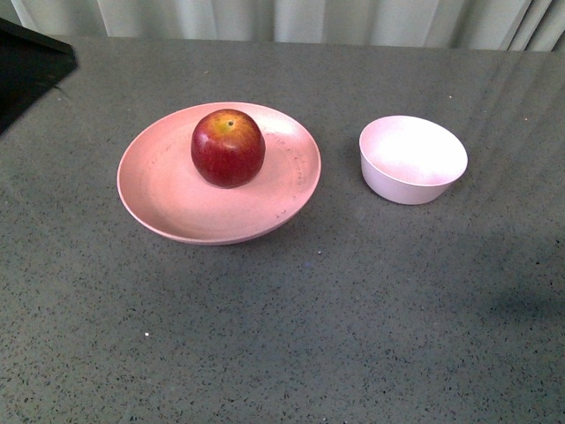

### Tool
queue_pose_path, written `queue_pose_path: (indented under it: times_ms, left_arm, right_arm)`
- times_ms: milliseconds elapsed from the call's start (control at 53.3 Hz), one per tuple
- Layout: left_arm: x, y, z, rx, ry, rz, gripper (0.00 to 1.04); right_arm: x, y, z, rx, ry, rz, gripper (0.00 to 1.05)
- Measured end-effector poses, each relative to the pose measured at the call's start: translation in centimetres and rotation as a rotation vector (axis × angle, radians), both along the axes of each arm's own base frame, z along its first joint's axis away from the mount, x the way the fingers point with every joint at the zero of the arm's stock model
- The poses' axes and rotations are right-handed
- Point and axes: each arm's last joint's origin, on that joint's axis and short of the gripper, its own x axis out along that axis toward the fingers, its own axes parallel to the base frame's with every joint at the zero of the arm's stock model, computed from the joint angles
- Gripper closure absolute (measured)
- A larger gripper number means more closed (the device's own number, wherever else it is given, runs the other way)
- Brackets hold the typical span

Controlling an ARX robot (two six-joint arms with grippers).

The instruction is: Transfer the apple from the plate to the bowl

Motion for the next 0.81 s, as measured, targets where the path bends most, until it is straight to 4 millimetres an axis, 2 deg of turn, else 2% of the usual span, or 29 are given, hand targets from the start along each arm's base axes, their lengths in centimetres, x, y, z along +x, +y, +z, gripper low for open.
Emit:
queue_pose_path:
  times_ms: [394, 638, 807]
  left_arm:
    - [6.8, -5.4, -3.6, 0.06, 0.108, -0.083, 0.09]
    - [9.0, -6.4, -5.3, 0.101, 0.135, -0.085, 0.09]
    - [10.5, -7.0, -5.8, 0.118, 0.141, -0.09, 0.09]
  right_arm:
    - [0.0, 0.0, 0.0, 0.0, 0.0, 0.0, 0.09]
    - [0.0, 0.0, 0.0, 0.0, 0.0, 0.0, 0.09]
    - [0.0, 0.0, 0.0, 0.0, 0.0, 0.0, 0.09]
